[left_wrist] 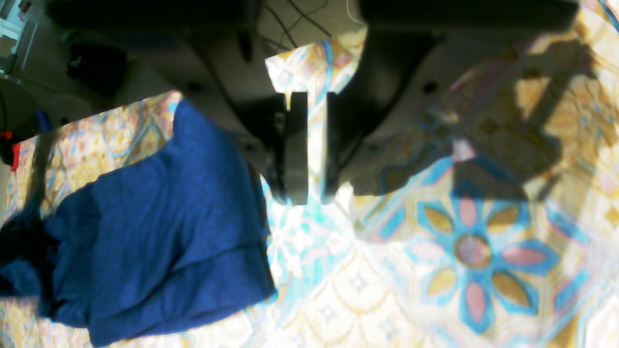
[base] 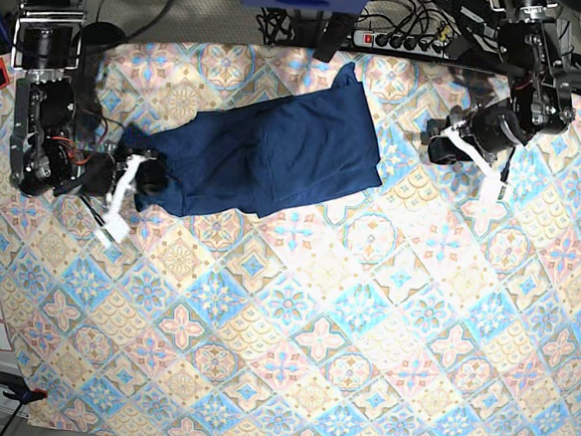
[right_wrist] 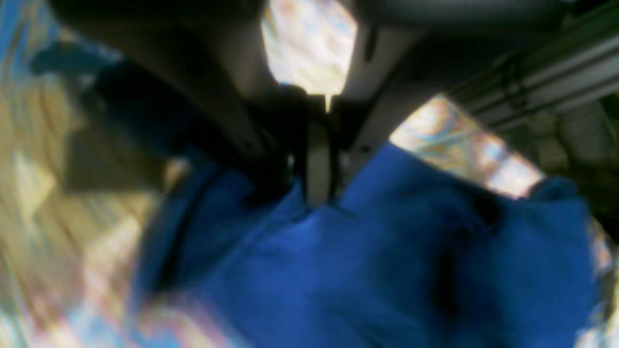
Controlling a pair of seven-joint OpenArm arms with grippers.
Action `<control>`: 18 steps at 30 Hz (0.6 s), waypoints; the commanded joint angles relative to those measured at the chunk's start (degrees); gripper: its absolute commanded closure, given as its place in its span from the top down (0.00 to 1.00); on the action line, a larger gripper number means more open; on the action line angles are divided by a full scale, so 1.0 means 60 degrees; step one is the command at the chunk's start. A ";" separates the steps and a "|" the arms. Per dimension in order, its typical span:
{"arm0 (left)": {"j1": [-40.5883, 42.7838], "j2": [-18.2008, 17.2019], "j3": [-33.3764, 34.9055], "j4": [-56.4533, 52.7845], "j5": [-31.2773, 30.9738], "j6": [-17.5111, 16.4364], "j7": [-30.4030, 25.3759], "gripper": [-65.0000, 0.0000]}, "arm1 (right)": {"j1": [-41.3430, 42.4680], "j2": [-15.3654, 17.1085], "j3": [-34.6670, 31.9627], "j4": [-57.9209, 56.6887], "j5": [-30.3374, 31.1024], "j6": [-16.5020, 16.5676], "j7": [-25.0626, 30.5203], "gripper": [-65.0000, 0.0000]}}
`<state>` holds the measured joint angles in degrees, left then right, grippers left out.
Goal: Fold the T-shirt properly
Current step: 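Drag the strip end with the right gripper to angle the shirt, then lift the strip end with the right gripper and fold it over the bundle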
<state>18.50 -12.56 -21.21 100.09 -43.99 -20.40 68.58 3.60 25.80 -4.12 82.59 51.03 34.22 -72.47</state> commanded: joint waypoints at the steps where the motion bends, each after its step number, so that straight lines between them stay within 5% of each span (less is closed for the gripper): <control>1: -0.0058 -0.0127 -0.0047 0.0175 -0.0163 -0.0050 -0.0096 0.06 | 0.0185 0.0205 -0.0258 0.0470 0.0119 0.0019 0.0114 0.01; 7: -0.0043 -0.0127 -0.0047 0.0175 -0.0163 -0.0050 -0.0096 0.06 | 0.0243 -0.0147 -0.1768 0.2345 0.0119 0.0019 0.0114 0.01; 18: 0.0015 -0.0127 -0.0062 0.0146 -0.0163 -0.0050 -0.0096 0.06 | 0.0360 -0.1538 -0.3145 0.2624 0.0119 0.0019 0.0114 0.01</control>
<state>18.74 -12.71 -21.23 100.07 -43.81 -20.38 68.58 4.47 16.10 -23.46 97.03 50.35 34.04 -72.99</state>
